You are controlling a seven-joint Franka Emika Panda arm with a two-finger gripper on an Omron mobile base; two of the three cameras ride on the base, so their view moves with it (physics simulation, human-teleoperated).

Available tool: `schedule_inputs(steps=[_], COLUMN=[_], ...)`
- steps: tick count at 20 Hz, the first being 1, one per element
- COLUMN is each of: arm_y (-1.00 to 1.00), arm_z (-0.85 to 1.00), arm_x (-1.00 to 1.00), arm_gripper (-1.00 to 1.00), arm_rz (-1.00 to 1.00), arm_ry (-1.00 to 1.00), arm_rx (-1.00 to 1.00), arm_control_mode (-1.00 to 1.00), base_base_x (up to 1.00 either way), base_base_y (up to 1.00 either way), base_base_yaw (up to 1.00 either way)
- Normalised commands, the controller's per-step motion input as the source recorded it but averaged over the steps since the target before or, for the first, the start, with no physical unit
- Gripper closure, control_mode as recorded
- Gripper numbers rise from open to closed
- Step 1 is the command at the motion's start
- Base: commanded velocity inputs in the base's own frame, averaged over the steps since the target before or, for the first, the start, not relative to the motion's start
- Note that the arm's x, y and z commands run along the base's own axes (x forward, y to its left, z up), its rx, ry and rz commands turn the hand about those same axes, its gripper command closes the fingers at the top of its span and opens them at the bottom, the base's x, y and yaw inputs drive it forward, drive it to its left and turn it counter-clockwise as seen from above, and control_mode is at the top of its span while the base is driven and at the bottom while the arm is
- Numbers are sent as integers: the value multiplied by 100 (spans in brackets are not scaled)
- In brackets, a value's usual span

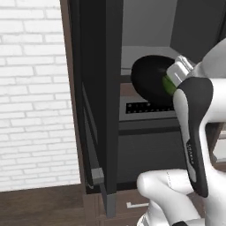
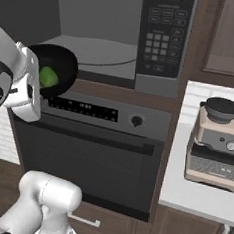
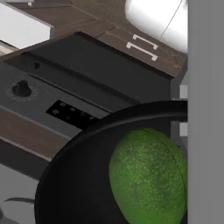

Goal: Pick the avocado from the sink and place it in the bowl. Then pick the bowl and place it in the microwave. Then close the microwave door and press the start button.

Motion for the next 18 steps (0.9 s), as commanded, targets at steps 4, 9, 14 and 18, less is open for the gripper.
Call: schedule_inputs(steps=[4, 9, 14, 18], arm_y=[-19, -8, -9, -18], arm_z=[45, 18, 2, 0], arm_x=[49, 58, 60, 53], arm_gripper=[100, 100, 100, 100], arm_rz=[-3, 0, 0, 0], arm_ry=[0, -7, -8, -3], arm_rx=[6, 3, 1, 0], arm_control_mode=[-100, -100, -100, -100], base_base_x=[0, 0, 0, 0], base_base_y=[0, 0, 0, 0], base_base_yaw=[0, 0, 0, 0])
